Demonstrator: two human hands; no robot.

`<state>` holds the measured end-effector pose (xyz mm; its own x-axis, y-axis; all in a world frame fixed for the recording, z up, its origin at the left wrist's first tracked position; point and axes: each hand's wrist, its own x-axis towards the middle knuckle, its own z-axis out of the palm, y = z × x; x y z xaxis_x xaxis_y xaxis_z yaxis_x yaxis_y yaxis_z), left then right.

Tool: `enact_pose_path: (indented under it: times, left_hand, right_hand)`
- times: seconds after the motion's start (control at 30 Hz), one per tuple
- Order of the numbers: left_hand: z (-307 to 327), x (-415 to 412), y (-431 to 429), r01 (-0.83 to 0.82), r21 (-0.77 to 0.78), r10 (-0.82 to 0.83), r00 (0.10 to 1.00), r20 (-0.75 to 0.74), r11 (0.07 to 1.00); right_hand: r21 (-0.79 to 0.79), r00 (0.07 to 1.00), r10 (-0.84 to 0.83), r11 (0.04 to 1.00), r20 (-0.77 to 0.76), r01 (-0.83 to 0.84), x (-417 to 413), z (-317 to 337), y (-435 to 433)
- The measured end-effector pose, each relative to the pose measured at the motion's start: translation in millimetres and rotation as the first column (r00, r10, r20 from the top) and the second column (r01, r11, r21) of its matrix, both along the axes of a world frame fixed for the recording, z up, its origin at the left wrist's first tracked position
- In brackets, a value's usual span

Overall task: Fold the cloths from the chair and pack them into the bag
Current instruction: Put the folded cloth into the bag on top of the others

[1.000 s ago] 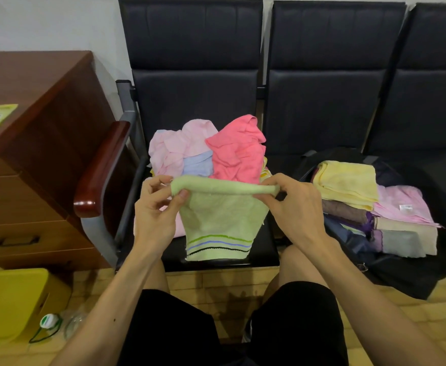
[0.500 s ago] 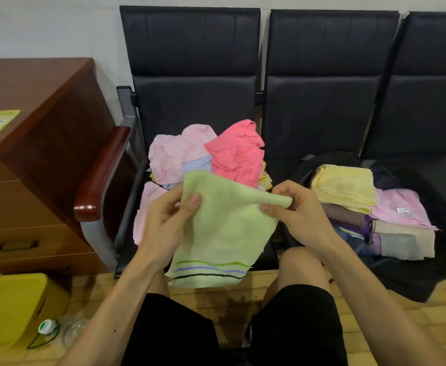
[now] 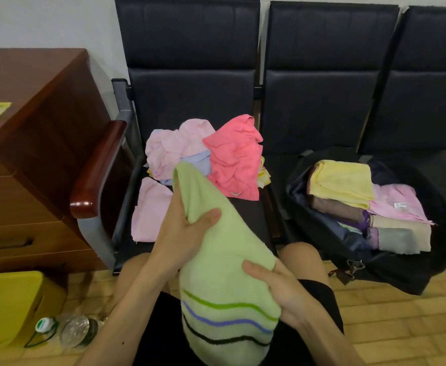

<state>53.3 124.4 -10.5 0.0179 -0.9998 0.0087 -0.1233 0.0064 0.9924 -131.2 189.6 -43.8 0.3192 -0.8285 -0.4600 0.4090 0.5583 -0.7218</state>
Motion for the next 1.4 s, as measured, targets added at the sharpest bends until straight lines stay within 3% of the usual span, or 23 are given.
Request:
enact_pose_path:
  times: [0.1, 0.17, 0.2, 0.27, 0.33, 0.4, 0.5, 0.67, 0.77, 0.8, 0.83, 0.9, 0.93, 1.03, 1.1, 1.17, 1.3, 1.4]
  left_hand:
    - [-9, 12, -4, -0.093, -0.046, 0.103, 0.921, 0.375, 0.995]
    - [-14, 17, -4, -0.079, -0.029, 0.084, 0.902, 0.423, 0.996]
    - [-16, 21, -3, -0.051, 0.031, 0.037, 0.937, 0.348, 0.998]
    - [-12, 25, 3, 0.048, 0.196, -0.028, 0.994, -0.107, 0.979]
    - [-8, 27, 11, 0.088, 0.33, 0.098, 0.856, -0.508, 0.94]
    - [-13, 30, 17, 0.085, 0.343, 0.187, 0.705, -0.684, 0.936]
    - [-27, 34, 27, 0.293, 0.243, 0.059, 0.52, -0.852, 0.925]
    - [-47, 42, 35, 0.41, 0.206, -0.116, 0.636, -0.763, 0.888]
    - [-42, 44, 39, 0.377, 0.196, -0.137, 0.696, -0.704, 0.905]
    - [-37, 45, 39, 0.306, 0.203, -0.105, 0.751, -0.652, 0.93]
    - [-35, 46, 38, 0.19, 0.2, -0.049, 0.831, -0.554, 0.961]
    - [-34, 49, 33, -0.02, 0.091, 0.05, 0.938, -0.342, 0.996]
    - [-35, 50, 31, -0.046, 0.026, 0.051, 0.957, -0.285, 0.999]
    - [-34, 52, 23, -0.047, -0.059, 0.037, 0.987, -0.159, 0.997]
    - [-28, 52, 18, -0.056, -0.072, 0.046, 0.99, -0.13, 0.996]
    - [-19, 54, 12, -0.028, -0.078, 0.017, 0.99, -0.137, 0.997]
    - [-6, 56, 4, 0.007, -0.055, -0.013, 0.993, -0.12, 0.998]
    - [1, 59, 1, 0.023, -0.023, -0.025, 0.995, -0.098, 0.999]
  right_hand:
    - [-0.103, 0.995, 0.047, 0.993, -0.092, -0.057, 3, 15, -5]
    - [-0.127, 0.993, 0.033, 0.991, -0.112, -0.047, 7, 21, -6]
    - [-0.12, 0.997, 0.011, 0.992, -0.08, -0.021, 9, 24, -7]
    - [-0.111, 0.999, -0.026, 0.993, 0.032, 0.029, 12, 28, -9]
    - [-0.088, 0.992, -0.078, 0.992, 0.098, 0.087, 16, 31, -10]
    - [-0.082, 0.987, -0.111, 0.989, 0.119, 0.121, 20, 34, -12]
    - [-0.07, 0.981, -0.129, 0.988, 0.143, 0.14, 28, 39, -15]
    - [-0.081, 0.976, -0.093, 0.99, 0.199, 0.111, 36, 40, -15]
    - [-0.097, 0.975, -0.051, 0.993, 0.216, 0.073, 33, 43, -13]
    - [-0.11, 0.99, -0.037, 0.993, 0.134, 0.052, 32, 42, -13]
    - [-0.138, 0.998, -0.032, 0.99, -0.046, 0.025, 31, 42, -13]
    - [-0.218, 0.905, -0.044, 0.974, -0.423, -0.054, 30, 38, -15]
    - [-0.225, 0.853, -0.082, 0.973, -0.515, -0.042, 29, 34, -16]
    - [-0.246, 0.764, -0.23, 0.964, -0.603, 0.096, 30, 37, -22]
    - [-0.318, 0.76, -0.286, 0.942, -0.583, 0.11, 27, 41, -29]
    - [-0.387, 0.776, -0.27, 0.921, -0.57, 0.036, 22, 45, -37]
    - [-0.428, 0.647, -0.219, 0.885, -0.73, -0.183, 12, 51, -45]
    - [-0.404, 0.599, -0.169, 0.87, -0.782, -0.281, 8, 56, -48]
